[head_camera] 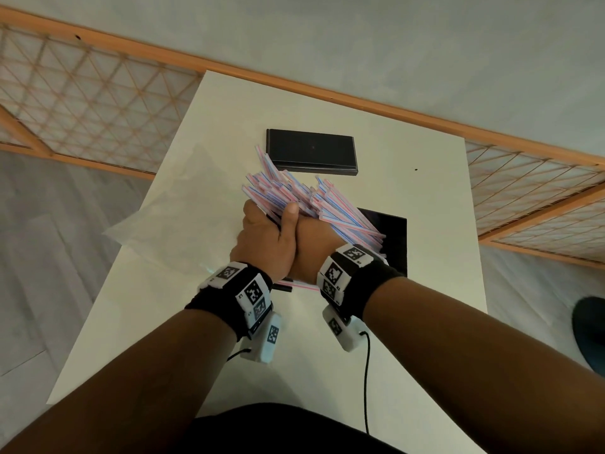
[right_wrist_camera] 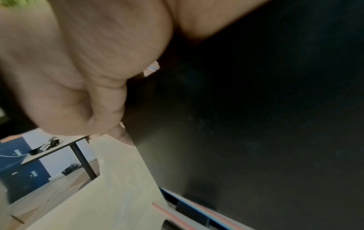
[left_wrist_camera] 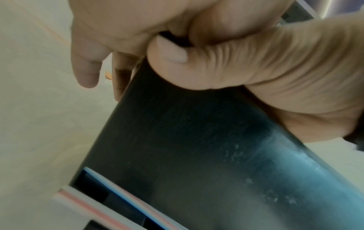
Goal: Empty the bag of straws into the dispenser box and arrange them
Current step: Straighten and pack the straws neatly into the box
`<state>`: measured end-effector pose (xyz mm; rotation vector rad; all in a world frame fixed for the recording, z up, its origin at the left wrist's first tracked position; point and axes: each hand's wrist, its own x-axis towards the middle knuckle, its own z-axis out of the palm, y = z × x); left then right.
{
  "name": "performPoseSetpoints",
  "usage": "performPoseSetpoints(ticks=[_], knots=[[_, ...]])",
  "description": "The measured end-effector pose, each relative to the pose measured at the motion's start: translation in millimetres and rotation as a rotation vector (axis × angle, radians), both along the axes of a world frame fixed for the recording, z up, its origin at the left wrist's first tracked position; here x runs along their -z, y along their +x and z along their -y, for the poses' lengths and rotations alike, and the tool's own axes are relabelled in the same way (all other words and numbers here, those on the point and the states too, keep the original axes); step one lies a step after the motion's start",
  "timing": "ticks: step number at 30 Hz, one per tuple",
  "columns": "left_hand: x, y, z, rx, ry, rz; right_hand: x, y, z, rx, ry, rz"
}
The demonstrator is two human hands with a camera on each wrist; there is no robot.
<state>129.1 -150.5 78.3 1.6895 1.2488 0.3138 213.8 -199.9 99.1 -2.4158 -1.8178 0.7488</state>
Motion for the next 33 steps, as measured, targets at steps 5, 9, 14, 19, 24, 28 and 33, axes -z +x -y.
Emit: performPoseSetpoints(ticks=[5, 9, 14, 19, 24, 28, 33], knots=[[1, -6, -5, -0.029, -0.037, 0.08, 0, 1, 29, 0.102, 0.136, -0.212], [-10, -9, -6, -0.102, -0.086, 0.171, -8, 8, 62, -0.026, 0.16, -0.19], [-4, -6, -3, -0.174, -0.187, 0.248, -14, 39, 103, 0.156, 0.433, -0.071], [-4, -3, 10, -0.119, -0.171, 0.185, 5, 58, 106, 0.121, 0.003, -0.026], [-11, 0, 3, -0.129, -0.132, 0.179, 4, 57, 89, 0.109, -0.004, 0.073], [-7, 2, 3, -0.121, -0.142, 0.169, 11, 51, 75, -0.019, -0.105, 0.038], [-4, 1, 2, -0.12, -0.15, 0.144, 5, 43, 57, -0.042, -0.008, -0.098]])
